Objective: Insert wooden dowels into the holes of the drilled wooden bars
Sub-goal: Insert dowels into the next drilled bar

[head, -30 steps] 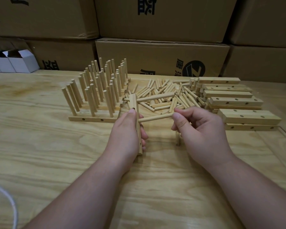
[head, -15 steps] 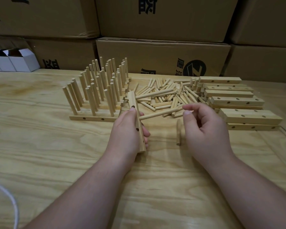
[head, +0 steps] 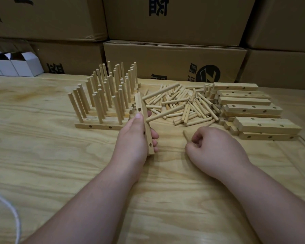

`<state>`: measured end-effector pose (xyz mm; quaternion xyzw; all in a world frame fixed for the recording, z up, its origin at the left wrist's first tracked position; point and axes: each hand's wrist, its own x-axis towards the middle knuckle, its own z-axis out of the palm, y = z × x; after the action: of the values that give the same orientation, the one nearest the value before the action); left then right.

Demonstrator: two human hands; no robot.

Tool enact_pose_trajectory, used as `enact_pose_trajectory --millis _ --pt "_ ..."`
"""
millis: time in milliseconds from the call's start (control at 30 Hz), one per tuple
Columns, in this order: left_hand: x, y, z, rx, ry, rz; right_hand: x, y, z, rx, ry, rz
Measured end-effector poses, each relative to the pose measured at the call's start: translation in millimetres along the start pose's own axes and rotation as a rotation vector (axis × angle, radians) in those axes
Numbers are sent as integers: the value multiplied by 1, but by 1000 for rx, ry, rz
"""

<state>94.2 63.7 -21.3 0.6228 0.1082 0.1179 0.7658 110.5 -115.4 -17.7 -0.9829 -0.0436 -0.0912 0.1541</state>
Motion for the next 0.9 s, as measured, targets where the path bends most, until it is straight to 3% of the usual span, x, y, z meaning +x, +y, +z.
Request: enact_pose_trajectory --millis 200,400,533,733,900 --pt "1 1 0 -16 17 -14 -2 -4 1 146 35 -157" --pt "1 1 0 -22 12 -14 -3 -2 5 136 -182 -320" --pt "1 1 0 -10 6 -21 -4 -3 7 182 -121 -411" --pt "1 1 -1 -5 3 -11 -8 -6 5 534 -10 -445" --pt "0 1 0 16 -12 0 -12 -9 8 563 -5 -522"
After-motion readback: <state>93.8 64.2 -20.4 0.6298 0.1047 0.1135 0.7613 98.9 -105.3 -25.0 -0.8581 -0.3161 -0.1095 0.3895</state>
